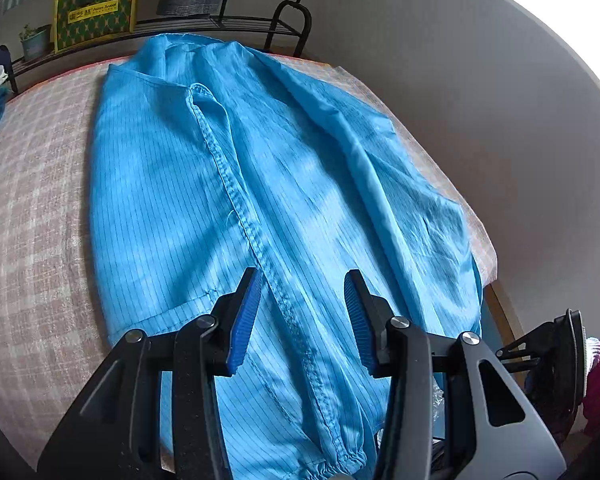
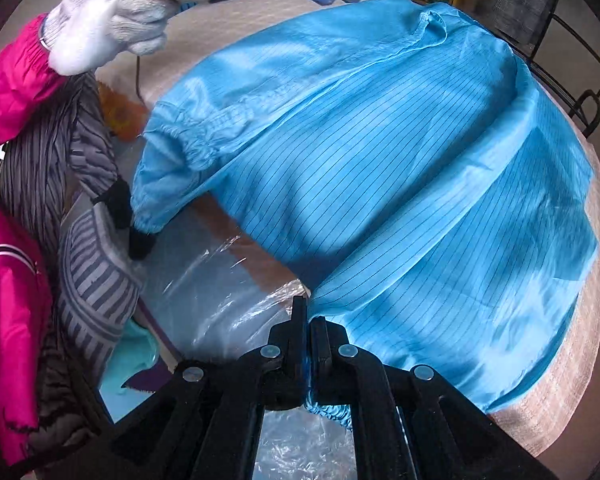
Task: Fold large clothes
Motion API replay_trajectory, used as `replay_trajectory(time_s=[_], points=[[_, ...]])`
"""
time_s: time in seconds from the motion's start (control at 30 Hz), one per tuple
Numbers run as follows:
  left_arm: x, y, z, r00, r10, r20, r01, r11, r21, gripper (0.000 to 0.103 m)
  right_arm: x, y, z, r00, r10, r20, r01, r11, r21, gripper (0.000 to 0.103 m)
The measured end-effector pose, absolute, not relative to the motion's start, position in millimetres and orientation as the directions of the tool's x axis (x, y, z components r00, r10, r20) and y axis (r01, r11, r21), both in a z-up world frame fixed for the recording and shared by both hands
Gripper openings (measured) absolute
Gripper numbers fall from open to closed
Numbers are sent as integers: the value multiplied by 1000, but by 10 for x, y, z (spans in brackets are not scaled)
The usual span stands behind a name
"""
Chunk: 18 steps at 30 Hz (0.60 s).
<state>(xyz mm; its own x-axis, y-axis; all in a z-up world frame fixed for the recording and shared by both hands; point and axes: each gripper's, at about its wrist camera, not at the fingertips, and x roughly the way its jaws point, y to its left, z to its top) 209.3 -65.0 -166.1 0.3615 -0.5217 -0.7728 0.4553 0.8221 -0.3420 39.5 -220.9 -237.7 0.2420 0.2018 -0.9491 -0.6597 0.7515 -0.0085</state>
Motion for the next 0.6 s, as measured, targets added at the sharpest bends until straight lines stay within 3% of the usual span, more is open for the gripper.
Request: replay_trajectory(time_s=[0.1, 0.17, 0.2, 0.23, 0.27, 0.4, 0.5, 0.6], points=[[2094, -741, -1708, 343, -533, -773, 463, 812, -355, 44, 409, -2325, -2271, 261, 186, -947, -633, 774, -23, 0], [2069, -799, -1727, 333, -537, -775, 474, 806, -355, 44, 447, -2430, -2166, 274, 215, -937, -601, 799, 7, 6], [2065, -829, -1744, 327, -539, -776, 477, 803, -357, 44, 502, -2487, -2079, 284, 243, -928, -580, 814, 35, 12], [2061, -857, -1760, 319, -541, -778, 480, 801, -359, 44, 514, -2552, -1995, 294, 289, -911, -562, 823, 79, 29], [2069, -887, -1778, 314, -541, -781, 483, 799, -359, 44, 545, -2595, -1897, 311, 348, -884, -549, 826, 132, 35], [2040, -966, -1793, 300, -548, -781, 496, 789, -363, 44, 690, -2794, -1502, 393, 539, -745, -528, 796, 297, 35], [2032, -976, -1765, 293, -547, -784, 510, 783, -356, 44, 1016, -2936, -1340, 489, 517, -702, -449, 840, 306, 32], [2035, -915, -1682, 292, -544, -787, 523, 780, -344, 44, 1536, -3081, -1326, 548, 437, -713, -318, 898, 305, 23]])
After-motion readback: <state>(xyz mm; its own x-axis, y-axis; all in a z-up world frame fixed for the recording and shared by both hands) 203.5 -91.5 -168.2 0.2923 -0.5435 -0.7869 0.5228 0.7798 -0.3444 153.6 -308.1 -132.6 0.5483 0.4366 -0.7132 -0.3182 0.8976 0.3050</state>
